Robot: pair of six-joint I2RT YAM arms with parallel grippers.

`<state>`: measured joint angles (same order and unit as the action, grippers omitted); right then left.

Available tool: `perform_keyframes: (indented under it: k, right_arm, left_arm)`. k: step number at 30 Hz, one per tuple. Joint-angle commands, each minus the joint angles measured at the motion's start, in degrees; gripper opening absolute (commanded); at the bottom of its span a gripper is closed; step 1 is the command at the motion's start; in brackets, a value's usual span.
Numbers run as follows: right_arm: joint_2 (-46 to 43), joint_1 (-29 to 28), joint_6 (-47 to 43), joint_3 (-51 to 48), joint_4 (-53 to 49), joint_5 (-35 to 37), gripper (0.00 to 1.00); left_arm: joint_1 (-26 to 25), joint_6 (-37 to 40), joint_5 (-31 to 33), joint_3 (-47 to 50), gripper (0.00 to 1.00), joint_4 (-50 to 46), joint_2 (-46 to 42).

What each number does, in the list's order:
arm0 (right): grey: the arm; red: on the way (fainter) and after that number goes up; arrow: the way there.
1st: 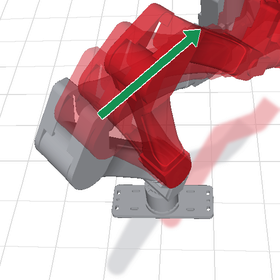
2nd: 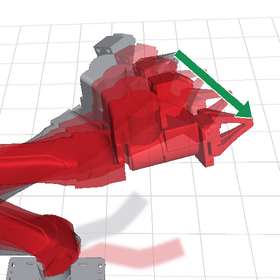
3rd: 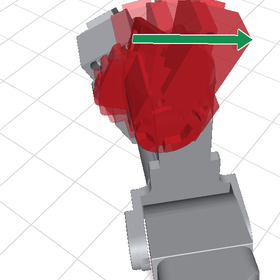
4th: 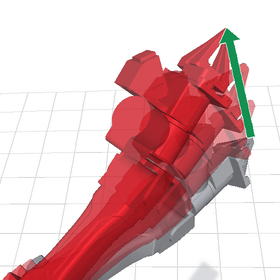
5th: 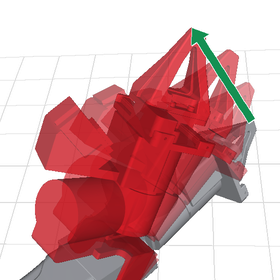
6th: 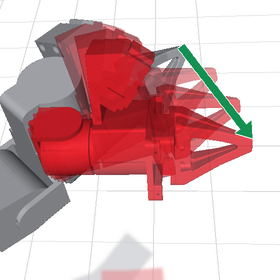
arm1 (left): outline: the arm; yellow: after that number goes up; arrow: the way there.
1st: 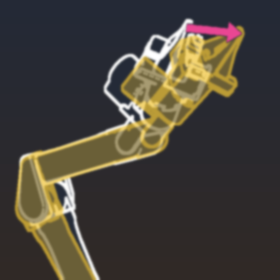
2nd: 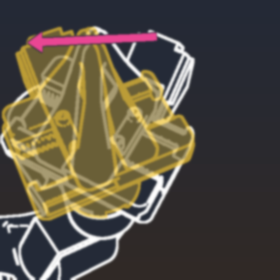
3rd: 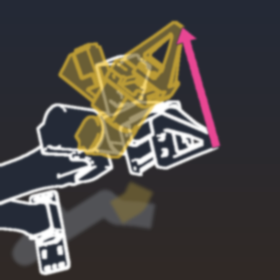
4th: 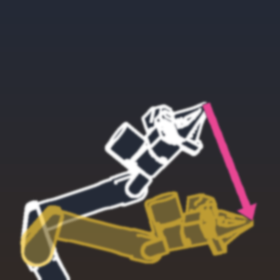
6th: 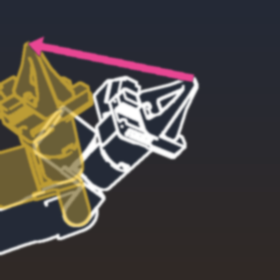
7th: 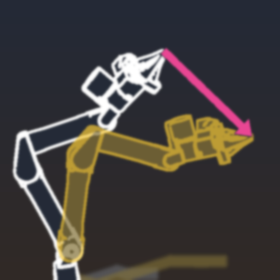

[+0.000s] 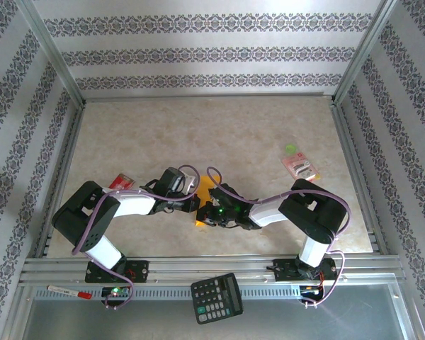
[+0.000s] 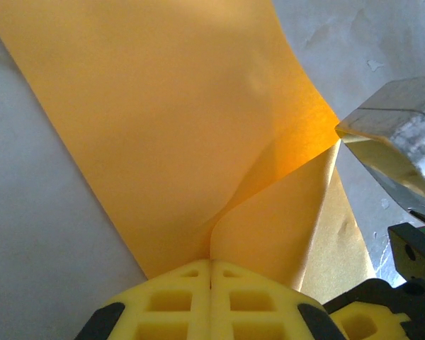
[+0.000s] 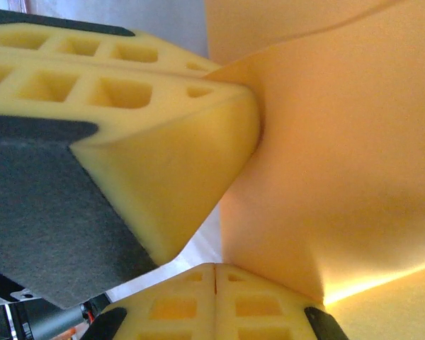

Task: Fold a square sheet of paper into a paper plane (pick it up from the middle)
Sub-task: Fold the triangle a second time at the center of the table.

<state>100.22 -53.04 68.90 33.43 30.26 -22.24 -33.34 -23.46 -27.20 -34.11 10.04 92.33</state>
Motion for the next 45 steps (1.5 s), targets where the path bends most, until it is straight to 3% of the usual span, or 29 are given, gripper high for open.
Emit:
perform_keyframes:
  k: [1, 33, 45]
  right_arm:
    - [1.72, -0.57, 0.38, -1.17, 0.16, 1.24, 0.04]
    - [-0.20, -5.94, 3.23, -1.81, -3.31, 2.05, 0.02]
    - [-10.09, 0.17, -0.59, -3.45, -4.33, 2.49, 0.02]
  left_arm:
    - [0.30, -0.74, 3.13, 1.70, 0.00, -6.44, 5.12]
    - [0.27, -0.80, 5.84, 2.21, 0.00, -6.92, 6.14]
    - [0.31, -1.05, 4.35, 1.72, 0.00, -6.71, 6.54]
